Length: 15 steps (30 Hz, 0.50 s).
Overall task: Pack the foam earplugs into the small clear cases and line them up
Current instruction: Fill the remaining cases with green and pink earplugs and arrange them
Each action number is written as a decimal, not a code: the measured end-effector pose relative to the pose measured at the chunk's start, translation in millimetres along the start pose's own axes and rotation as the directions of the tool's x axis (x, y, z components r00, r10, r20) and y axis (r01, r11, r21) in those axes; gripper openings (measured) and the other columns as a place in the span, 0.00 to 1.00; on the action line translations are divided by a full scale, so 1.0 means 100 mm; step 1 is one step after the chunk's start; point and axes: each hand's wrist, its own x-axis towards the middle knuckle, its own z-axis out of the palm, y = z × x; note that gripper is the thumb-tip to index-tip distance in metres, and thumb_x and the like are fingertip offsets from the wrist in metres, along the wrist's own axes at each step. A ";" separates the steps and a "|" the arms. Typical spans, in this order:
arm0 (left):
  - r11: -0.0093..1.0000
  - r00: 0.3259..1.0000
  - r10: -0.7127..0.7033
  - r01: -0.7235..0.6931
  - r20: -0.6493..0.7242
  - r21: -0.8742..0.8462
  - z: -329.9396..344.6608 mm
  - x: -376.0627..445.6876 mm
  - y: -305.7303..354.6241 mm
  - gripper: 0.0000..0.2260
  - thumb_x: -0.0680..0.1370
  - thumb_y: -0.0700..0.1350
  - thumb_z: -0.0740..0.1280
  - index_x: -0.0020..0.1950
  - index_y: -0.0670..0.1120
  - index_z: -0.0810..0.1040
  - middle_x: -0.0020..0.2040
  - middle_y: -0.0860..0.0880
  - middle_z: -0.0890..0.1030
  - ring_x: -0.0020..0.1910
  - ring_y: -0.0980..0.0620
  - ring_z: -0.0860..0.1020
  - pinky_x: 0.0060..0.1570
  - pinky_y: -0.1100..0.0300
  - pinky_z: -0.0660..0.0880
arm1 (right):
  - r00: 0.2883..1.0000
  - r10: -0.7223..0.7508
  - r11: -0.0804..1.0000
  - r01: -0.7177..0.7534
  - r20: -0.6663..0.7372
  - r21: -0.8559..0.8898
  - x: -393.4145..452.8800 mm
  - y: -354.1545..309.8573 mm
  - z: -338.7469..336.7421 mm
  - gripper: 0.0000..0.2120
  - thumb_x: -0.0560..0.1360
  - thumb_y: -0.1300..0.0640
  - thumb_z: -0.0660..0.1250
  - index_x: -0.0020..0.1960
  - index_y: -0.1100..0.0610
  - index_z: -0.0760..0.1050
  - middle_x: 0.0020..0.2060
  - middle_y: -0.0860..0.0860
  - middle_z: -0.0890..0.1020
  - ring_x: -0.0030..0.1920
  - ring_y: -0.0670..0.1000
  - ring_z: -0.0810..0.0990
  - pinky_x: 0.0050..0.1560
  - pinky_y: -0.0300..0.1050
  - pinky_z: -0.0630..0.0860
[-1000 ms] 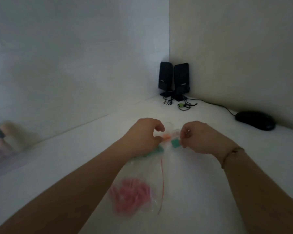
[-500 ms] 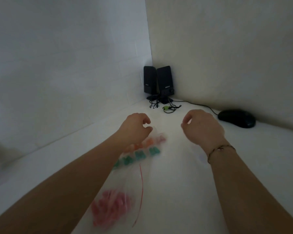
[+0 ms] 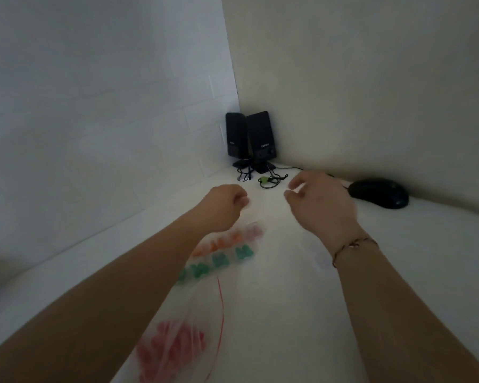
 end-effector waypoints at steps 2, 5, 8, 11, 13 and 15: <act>0.965 0.998 0.044 -0.054 -0.042 -0.258 -0.12 -0.20 0.07 0.12 0.83 0.45 0.59 0.60 0.44 0.78 0.54 0.47 0.82 0.46 0.53 0.82 0.50 0.60 0.77 | 0.979 -0.202 0.974 0.199 0.022 0.107 -0.09 -0.16 0.10 0.09 0.76 0.47 0.66 0.55 0.45 0.77 0.49 0.46 0.82 0.46 0.50 0.79 0.52 0.47 0.76; 0.811 0.996 0.035 -0.077 -0.084 -0.580 -0.31 -0.61 0.06 0.10 0.82 0.44 0.62 0.58 0.45 0.81 0.49 0.49 0.84 0.44 0.54 0.83 0.48 0.59 0.79 | 0.870 -0.491 0.833 0.485 -0.048 0.267 -0.29 -0.42 0.20 0.13 0.77 0.45 0.63 0.56 0.49 0.80 0.46 0.46 0.80 0.41 0.45 0.76 0.49 0.47 0.77; 0.581 0.992 -0.100 -0.003 -0.075 -0.814 -0.47 -1.02 -0.11 0.10 0.75 0.50 0.69 0.52 0.47 0.84 0.45 0.46 0.83 0.43 0.52 0.79 0.49 0.56 0.75 | 0.747 -0.651 0.677 0.651 -0.133 0.342 -0.46 -0.60 0.23 0.10 0.77 0.49 0.67 0.53 0.53 0.81 0.44 0.47 0.80 0.38 0.47 0.78 0.42 0.35 0.75; 0.269 0.996 -0.088 0.035 0.011 -0.963 -0.56 -1.36 -0.35 0.18 0.69 0.53 0.76 0.54 0.43 0.84 0.49 0.41 0.81 0.45 0.49 0.79 0.49 0.55 0.76 | 0.670 -0.713 0.604 0.737 -0.207 0.303 -0.69 -0.74 0.26 0.08 0.76 0.51 0.69 0.50 0.53 0.82 0.43 0.46 0.82 0.37 0.46 0.80 0.39 0.36 0.75; 0.052 0.999 0.008 0.051 0.052 -0.997 -0.59 -1.55 -0.48 0.25 0.67 0.50 0.78 0.59 0.38 0.80 0.51 0.40 0.81 0.45 0.50 0.81 0.46 0.61 0.79 | 0.632 -0.732 0.580 0.774 -0.255 0.254 -0.84 -0.83 0.28 0.07 0.76 0.50 0.69 0.50 0.52 0.82 0.43 0.44 0.83 0.38 0.45 0.80 0.38 0.35 0.73; -0.060 0.997 0.030 0.071 0.069 -0.996 -0.58 -1.71 -0.54 0.29 0.65 0.47 0.80 0.61 0.35 0.78 0.52 0.39 0.81 0.45 0.50 0.83 0.45 0.61 0.80 | 0.597 -0.748 0.554 0.802 -0.290 0.224 -0.97 -0.90 0.30 0.06 0.76 0.52 0.69 0.50 0.52 0.82 0.43 0.44 0.83 0.40 0.44 0.80 0.40 0.34 0.72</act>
